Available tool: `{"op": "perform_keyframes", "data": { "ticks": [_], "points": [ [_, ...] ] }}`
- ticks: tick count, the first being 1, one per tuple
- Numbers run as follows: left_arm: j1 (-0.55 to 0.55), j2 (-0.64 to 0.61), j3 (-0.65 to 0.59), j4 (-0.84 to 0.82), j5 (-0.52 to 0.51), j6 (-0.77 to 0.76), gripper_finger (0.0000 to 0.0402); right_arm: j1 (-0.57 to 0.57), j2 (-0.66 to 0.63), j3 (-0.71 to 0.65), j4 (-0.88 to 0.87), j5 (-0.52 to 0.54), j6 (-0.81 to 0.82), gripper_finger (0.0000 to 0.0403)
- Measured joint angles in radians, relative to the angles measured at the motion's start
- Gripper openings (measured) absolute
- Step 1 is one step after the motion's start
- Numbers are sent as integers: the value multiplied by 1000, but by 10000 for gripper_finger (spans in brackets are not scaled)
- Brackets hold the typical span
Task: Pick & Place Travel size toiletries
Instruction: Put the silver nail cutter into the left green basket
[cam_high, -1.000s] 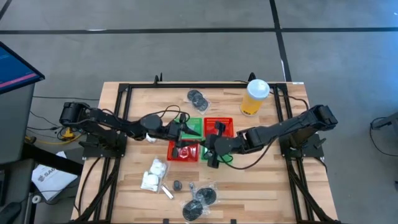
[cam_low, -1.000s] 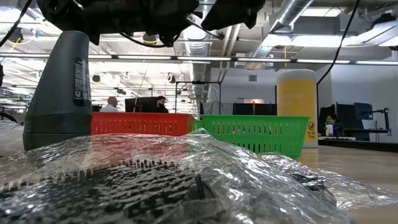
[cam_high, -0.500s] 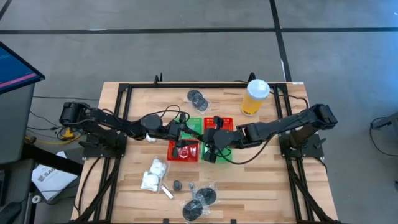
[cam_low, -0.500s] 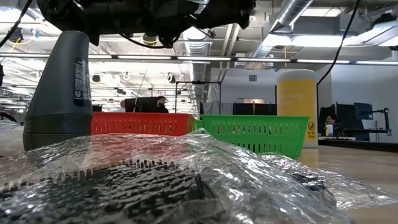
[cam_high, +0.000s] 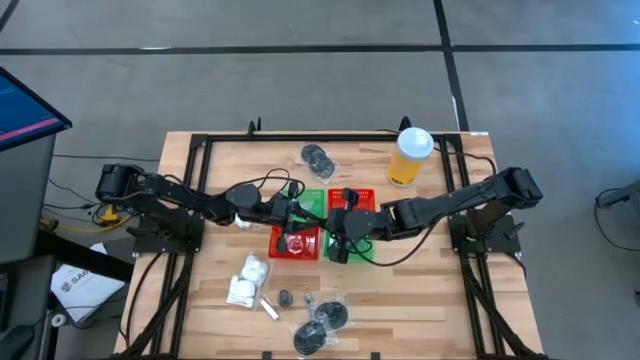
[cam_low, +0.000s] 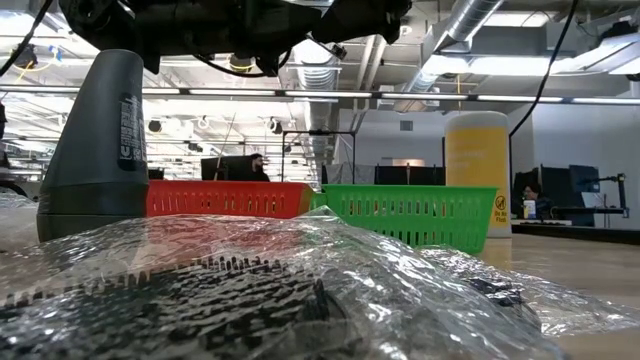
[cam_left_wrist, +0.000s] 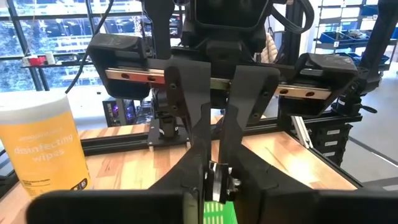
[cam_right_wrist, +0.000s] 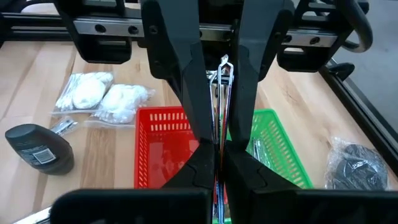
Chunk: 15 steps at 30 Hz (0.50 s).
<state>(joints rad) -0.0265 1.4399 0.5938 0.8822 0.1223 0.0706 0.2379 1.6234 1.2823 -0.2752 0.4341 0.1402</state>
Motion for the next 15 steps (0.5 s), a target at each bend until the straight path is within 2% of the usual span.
{"op": "perform_keyframes", "data": {
  "ticks": [6,15],
  "points": [
    [0,0,0,0,0,0,38,0,0,1,-1,1,-1,14],
    [3,1,-1,-30,-20,7,38,-1,-2,2,-41,5,-16,73]
  ]
}}
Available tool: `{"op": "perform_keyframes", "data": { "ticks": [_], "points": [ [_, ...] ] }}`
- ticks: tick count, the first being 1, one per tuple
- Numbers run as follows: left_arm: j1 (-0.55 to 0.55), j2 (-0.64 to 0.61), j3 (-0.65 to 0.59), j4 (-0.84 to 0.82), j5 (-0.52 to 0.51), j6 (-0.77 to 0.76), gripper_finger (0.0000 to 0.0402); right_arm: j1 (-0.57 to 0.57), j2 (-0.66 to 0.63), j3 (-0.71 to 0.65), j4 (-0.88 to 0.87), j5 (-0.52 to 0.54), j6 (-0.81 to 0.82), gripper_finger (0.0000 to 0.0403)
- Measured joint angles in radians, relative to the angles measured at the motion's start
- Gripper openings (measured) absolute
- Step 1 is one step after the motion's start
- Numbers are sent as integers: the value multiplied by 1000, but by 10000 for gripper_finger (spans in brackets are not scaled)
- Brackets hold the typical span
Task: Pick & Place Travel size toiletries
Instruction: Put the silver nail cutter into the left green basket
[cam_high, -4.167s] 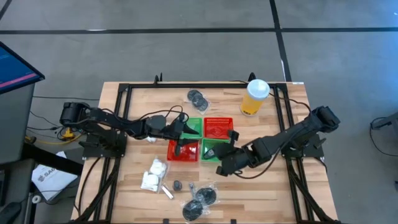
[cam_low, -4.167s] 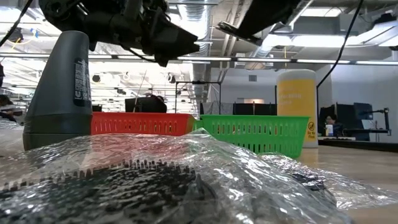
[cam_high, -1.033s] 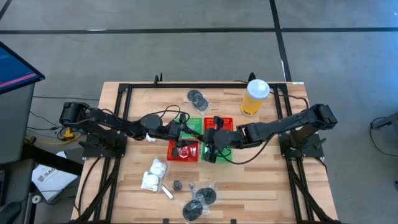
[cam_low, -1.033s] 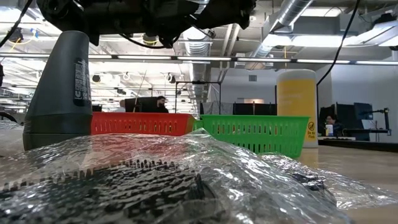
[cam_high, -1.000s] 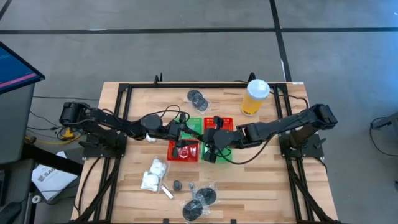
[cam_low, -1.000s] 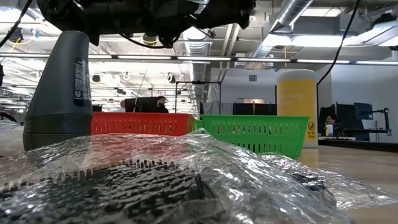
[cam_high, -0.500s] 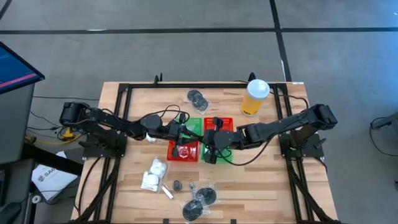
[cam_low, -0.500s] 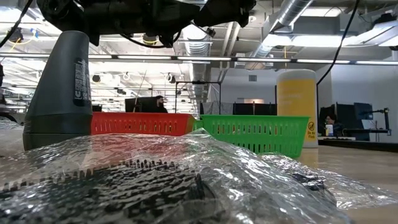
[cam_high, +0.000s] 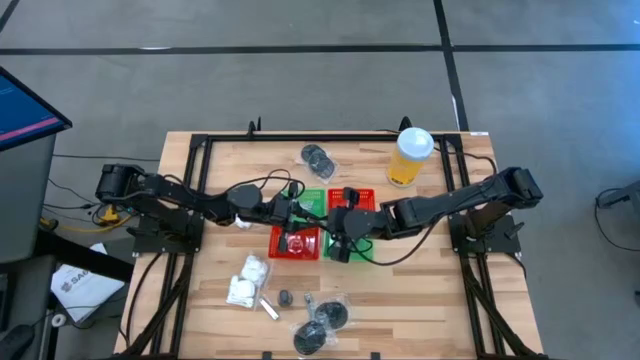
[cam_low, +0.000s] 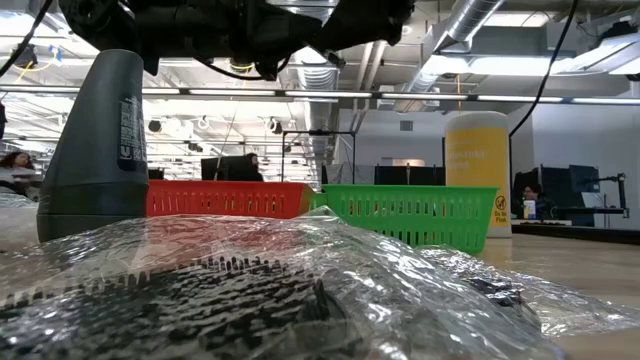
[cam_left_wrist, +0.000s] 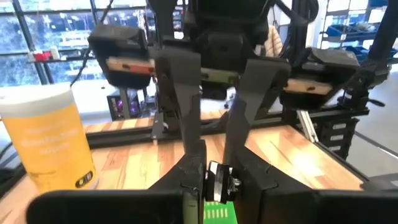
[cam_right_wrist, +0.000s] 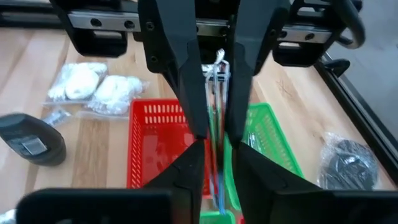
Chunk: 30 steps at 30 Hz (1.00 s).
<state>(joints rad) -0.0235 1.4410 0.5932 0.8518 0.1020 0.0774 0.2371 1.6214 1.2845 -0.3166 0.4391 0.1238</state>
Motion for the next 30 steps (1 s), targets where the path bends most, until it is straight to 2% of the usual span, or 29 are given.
{"op": "perform_keyframes", "data": {
  "ticks": [8,16,23,30],
  "points": [
    [39,2,-1,-53,-8,-19,38,-5,-17,1,-109,6,14,83],
    [85,2,-1,-167,-107,-56,38,4,-18,0,-231,6,108,82],
    [118,1,-1,-284,-243,-94,38,36,-18,0,-281,4,173,82],
    [151,1,-1,-367,-296,-138,38,90,-18,0,-286,3,226,82]
  ]
}}
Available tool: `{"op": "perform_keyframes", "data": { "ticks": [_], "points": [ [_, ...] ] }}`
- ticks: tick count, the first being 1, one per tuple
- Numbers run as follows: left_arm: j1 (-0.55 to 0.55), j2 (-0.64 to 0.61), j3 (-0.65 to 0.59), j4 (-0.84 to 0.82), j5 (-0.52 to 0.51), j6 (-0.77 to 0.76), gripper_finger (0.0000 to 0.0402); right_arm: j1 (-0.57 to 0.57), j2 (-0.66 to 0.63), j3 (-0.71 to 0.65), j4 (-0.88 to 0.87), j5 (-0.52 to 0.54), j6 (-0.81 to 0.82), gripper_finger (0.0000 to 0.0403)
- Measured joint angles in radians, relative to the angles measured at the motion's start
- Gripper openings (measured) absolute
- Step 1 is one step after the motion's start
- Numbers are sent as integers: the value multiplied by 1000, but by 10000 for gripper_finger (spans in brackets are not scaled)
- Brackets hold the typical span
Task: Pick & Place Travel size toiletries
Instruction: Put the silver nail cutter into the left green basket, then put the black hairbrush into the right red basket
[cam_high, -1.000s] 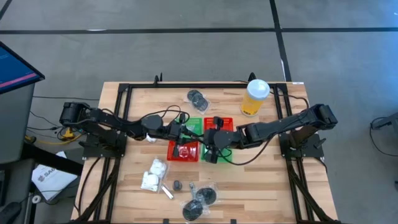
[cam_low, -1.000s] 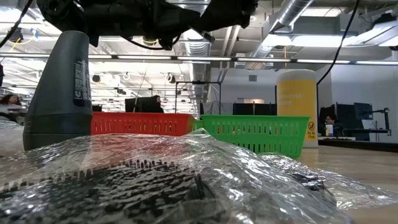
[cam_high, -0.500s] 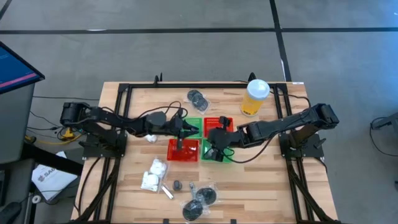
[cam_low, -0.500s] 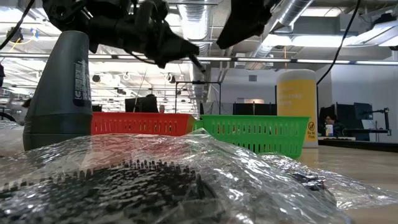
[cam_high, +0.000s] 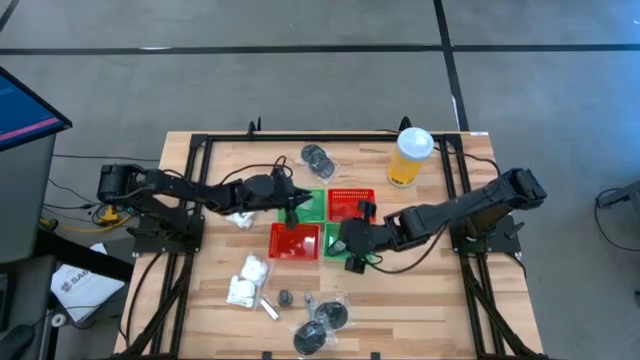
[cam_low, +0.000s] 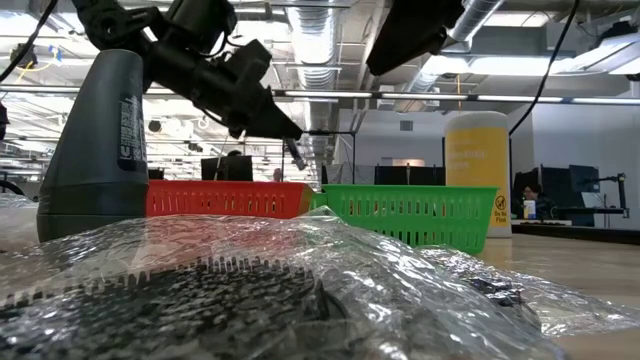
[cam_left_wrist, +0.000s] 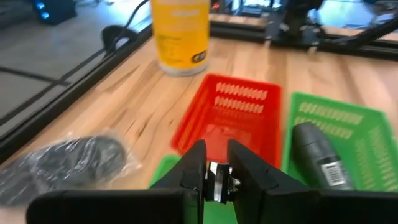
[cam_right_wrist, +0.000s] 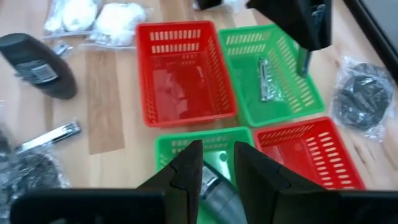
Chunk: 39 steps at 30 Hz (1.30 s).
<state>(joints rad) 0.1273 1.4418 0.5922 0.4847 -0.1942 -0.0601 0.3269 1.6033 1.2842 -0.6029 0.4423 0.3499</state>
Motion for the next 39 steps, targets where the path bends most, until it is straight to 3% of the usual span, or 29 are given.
{"op": "perform_keyframes", "data": {
  "ticks": [20,29,39],
  "points": [
    [11,-1,0,-59,-22,-27,39,87,9,-1,-31,0,47,82],
    [11,-1,1,-58,-24,-27,131,85,9,-1,-33,0,44,82],
    [25,-1,1,-56,-107,-19,149,85,9,-1,-46,1,44,82]
  ]
}}
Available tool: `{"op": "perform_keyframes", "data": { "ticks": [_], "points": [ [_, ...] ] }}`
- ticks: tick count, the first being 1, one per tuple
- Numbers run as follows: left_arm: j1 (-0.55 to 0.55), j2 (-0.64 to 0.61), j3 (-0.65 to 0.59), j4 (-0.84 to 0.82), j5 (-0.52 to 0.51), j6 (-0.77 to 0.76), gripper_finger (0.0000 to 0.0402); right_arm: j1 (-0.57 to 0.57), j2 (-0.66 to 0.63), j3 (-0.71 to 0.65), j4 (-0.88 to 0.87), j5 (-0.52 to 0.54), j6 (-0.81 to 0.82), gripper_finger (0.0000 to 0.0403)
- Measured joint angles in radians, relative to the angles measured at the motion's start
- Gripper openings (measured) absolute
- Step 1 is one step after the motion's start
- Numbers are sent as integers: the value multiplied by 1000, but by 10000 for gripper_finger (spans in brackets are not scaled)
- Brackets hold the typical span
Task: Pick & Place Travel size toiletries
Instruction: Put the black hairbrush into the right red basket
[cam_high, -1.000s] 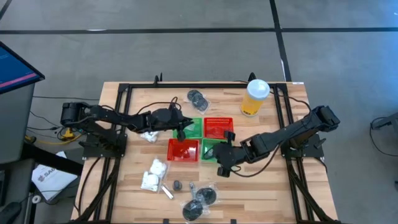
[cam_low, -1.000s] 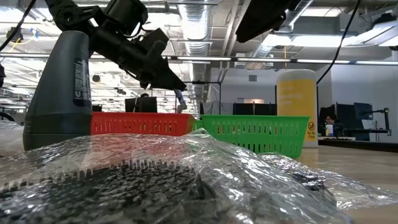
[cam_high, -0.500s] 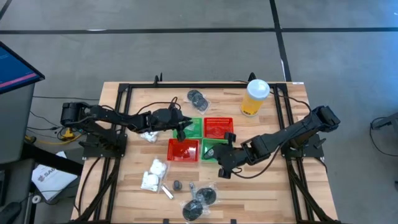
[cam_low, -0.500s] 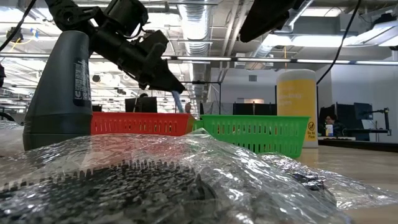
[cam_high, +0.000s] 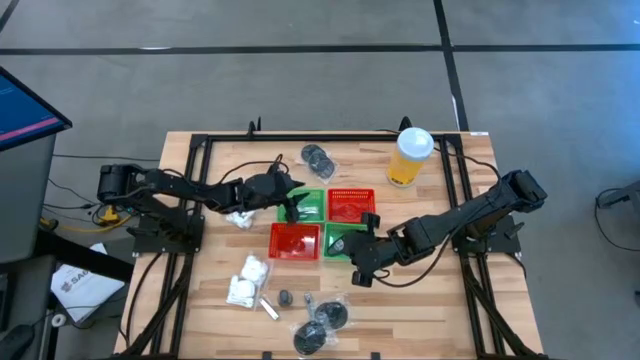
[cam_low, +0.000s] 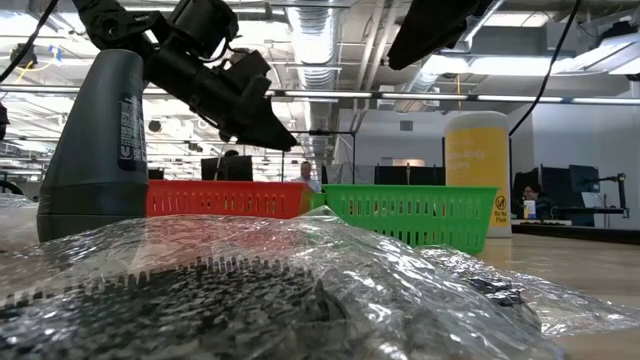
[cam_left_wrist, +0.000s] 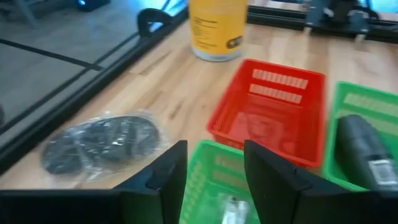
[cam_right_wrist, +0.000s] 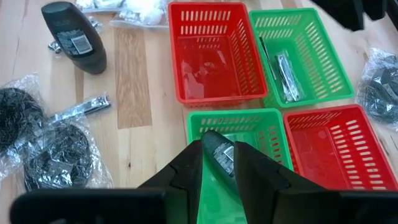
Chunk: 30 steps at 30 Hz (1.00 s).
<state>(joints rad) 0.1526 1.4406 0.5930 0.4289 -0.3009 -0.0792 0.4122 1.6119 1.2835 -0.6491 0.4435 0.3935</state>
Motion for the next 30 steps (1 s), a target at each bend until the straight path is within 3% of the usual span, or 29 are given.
{"op": "perform_keyframes", "data": {
  "ticks": [6,14,23,30],
  "points": [
    [94,0,0,7,53,-17,147,-1,0,0,-4,1,0,82],
    [272,19,17,6,220,-58,141,-21,0,0,-5,2,-14,82],
    [361,221,183,0,306,-64,131,-59,0,0,-31,2,-90,82],
    [409,336,291,-128,317,-89,130,-96,0,0,-83,2,-90,82]
  ]
}}
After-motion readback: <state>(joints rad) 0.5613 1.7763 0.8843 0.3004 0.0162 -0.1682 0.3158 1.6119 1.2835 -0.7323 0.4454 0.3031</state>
